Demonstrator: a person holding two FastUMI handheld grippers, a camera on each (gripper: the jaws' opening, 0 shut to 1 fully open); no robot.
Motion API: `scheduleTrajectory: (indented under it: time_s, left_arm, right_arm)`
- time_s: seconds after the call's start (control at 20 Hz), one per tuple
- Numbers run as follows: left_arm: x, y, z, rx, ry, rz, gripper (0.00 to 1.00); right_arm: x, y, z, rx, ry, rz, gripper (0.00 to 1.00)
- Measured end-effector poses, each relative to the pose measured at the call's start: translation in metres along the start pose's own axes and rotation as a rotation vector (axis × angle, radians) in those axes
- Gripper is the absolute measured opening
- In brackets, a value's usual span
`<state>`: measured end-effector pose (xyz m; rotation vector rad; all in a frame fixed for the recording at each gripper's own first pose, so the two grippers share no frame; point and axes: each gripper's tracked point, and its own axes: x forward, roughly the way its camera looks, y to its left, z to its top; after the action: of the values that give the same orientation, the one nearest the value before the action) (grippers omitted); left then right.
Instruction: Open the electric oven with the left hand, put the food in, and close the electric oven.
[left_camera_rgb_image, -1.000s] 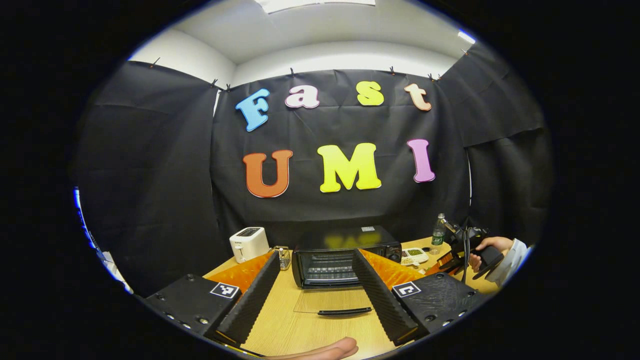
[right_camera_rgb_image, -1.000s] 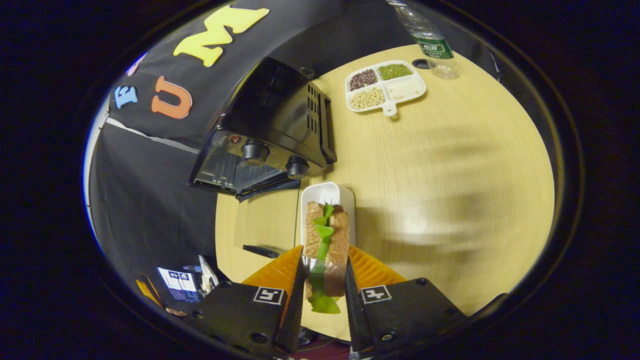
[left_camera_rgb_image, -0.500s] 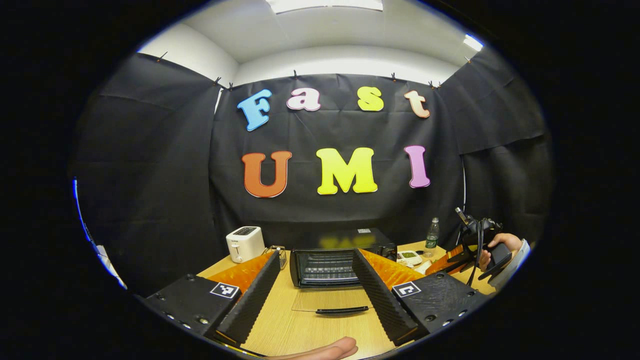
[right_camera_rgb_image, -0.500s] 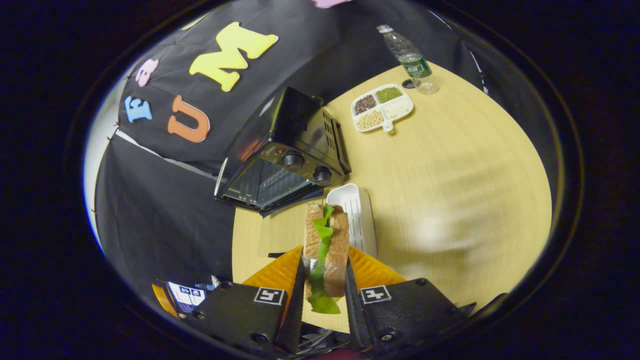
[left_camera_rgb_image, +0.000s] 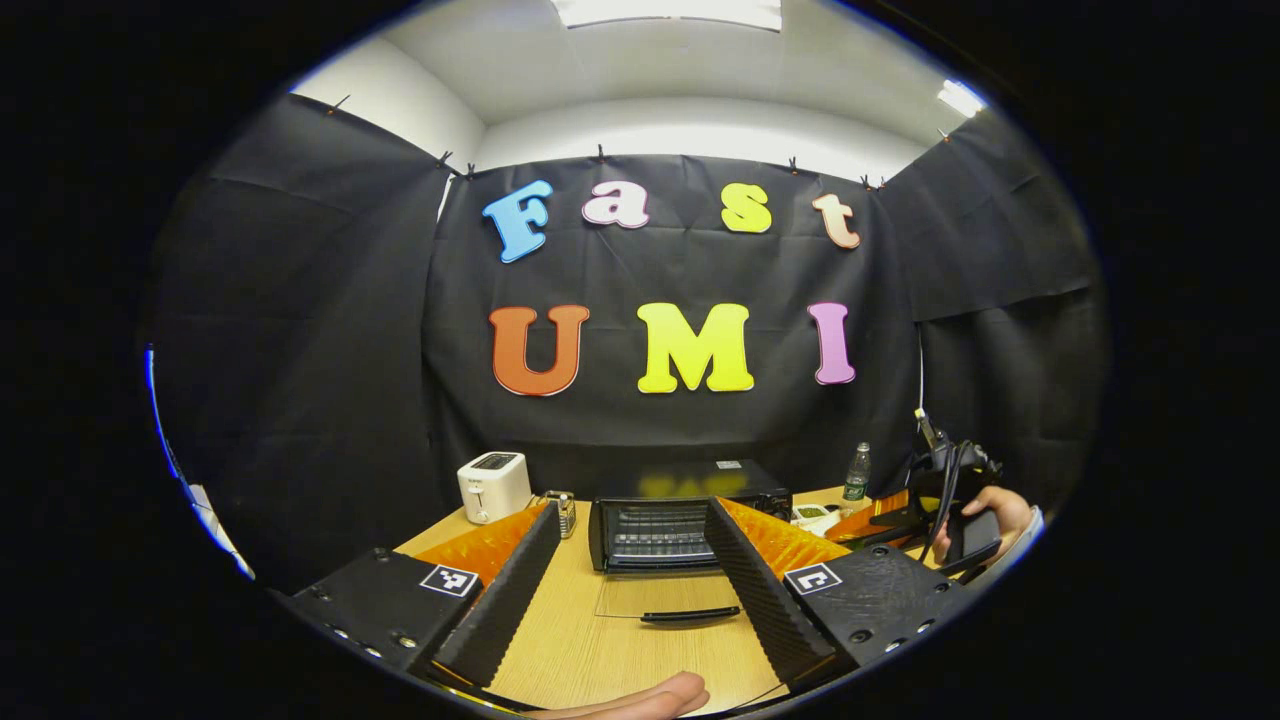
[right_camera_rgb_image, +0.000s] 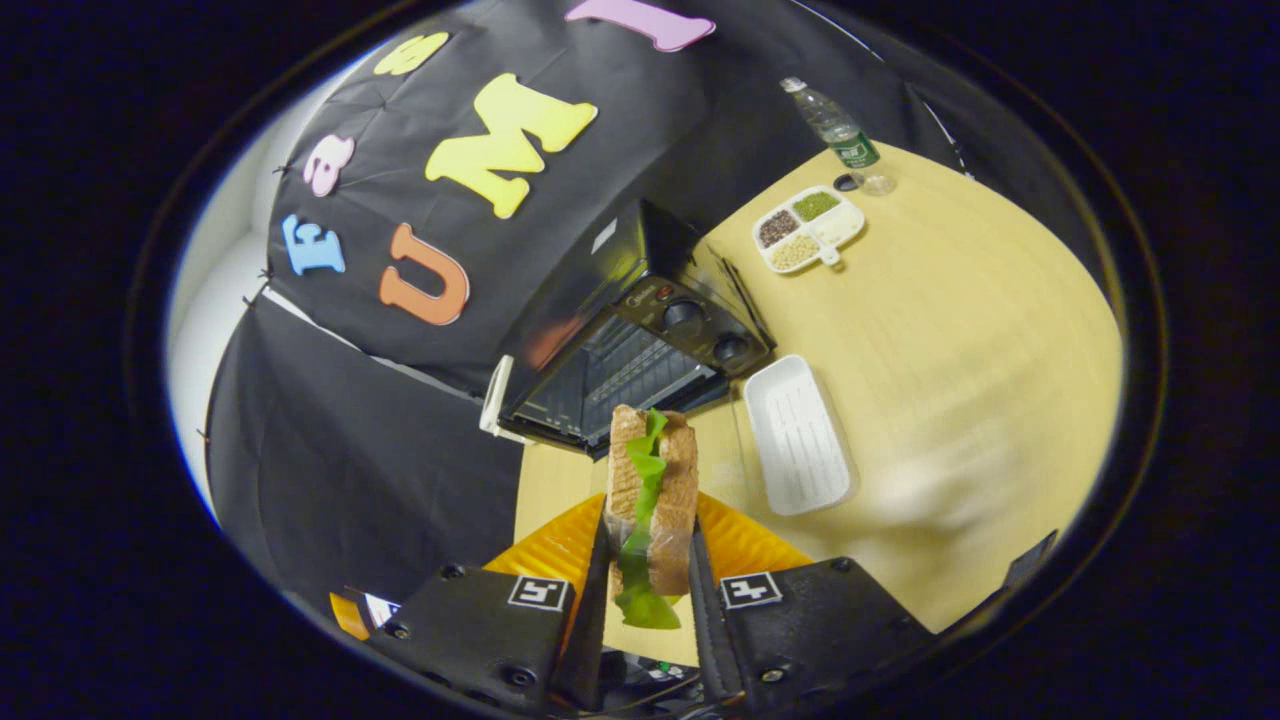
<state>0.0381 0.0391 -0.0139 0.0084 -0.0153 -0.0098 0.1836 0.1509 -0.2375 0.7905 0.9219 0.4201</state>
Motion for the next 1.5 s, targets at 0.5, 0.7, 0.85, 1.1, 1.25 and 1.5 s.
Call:
scheduleTrajectory:
  time_s: [0.5,0.7,0.85,1.1,1.25,1.5]
  left_arm:
    - [-0.019,0.043,-0.004,-0.014,-0.001,0.026,0.95]
    - [-0.02,0.054,-0.01,-0.049,0.006,0.022,0.94]
    - [-0.014,0.077,-0.02,-0.033,0.028,0.049,0.94]
    - [-0.009,0.1,-0.034,-0.026,0.053,0.093,0.94]
    - [-0.004,0.102,-0.046,-0.021,0.077,0.092,0.94]
    - [0.0,0.094,-0.057,-0.011,0.106,0.056,0.93]
  right_arm:
    - [0.102,0.044,0.002,0.155,-0.25,0.119,0.39]
    - [0.143,0.038,0.022,0.242,-0.395,0.118,0.38]
    - [0.174,0.037,0.035,0.285,-0.454,0.124,0.39]
    - [0.217,0.034,0.066,0.289,-0.579,0.09,0.39]
    - [0.238,0.029,0.077,0.24,-0.618,0.029,0.39]
    - [0.262,0.025,0.09,0.216,-0.666,-0.022,0.39]
